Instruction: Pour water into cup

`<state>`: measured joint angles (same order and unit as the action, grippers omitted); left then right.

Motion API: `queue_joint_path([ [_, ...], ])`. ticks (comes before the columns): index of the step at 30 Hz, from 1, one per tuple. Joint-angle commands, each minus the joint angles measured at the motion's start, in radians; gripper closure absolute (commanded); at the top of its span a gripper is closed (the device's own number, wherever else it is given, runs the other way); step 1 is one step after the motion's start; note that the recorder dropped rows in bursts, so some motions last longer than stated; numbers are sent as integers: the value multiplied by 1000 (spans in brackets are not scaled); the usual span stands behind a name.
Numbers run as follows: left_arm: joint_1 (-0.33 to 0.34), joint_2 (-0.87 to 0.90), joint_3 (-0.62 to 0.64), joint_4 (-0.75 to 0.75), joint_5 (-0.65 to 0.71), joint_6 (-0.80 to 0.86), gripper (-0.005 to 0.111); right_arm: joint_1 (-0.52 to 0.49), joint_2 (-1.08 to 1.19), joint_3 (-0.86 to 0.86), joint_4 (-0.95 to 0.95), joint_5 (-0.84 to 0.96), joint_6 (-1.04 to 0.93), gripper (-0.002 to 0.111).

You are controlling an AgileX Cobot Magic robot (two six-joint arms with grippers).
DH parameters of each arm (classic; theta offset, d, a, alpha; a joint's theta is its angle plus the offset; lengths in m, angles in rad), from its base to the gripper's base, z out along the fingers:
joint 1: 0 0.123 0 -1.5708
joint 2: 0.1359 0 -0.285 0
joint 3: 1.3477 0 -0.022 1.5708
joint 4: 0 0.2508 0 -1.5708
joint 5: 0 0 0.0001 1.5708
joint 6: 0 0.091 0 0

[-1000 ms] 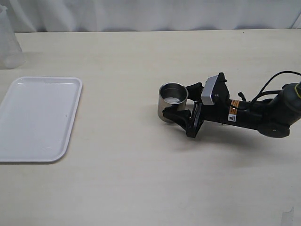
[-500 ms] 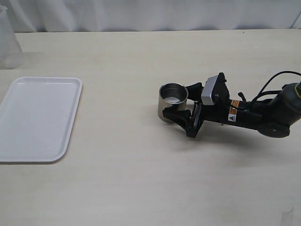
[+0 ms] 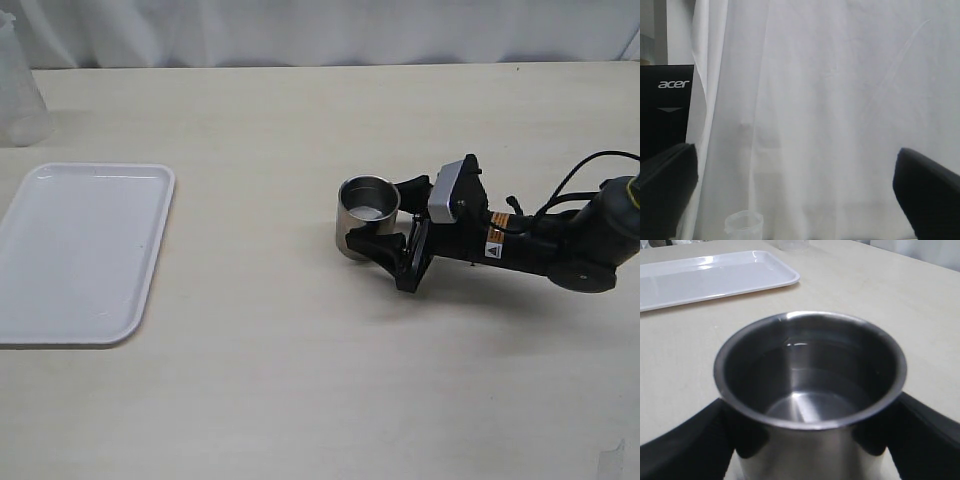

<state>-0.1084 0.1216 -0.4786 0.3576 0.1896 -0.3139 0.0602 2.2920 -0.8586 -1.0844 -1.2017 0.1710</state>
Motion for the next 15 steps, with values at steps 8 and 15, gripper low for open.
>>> queue_joint_path([
  [8, -9, -2, 6, -3, -1, -6, 2, 0, -3, -6, -4, -19, 0, 104],
  [15, -9, -4, 6, -156, 4, 142, 2, 0, -3, -6, -4, -19, 0, 104],
])
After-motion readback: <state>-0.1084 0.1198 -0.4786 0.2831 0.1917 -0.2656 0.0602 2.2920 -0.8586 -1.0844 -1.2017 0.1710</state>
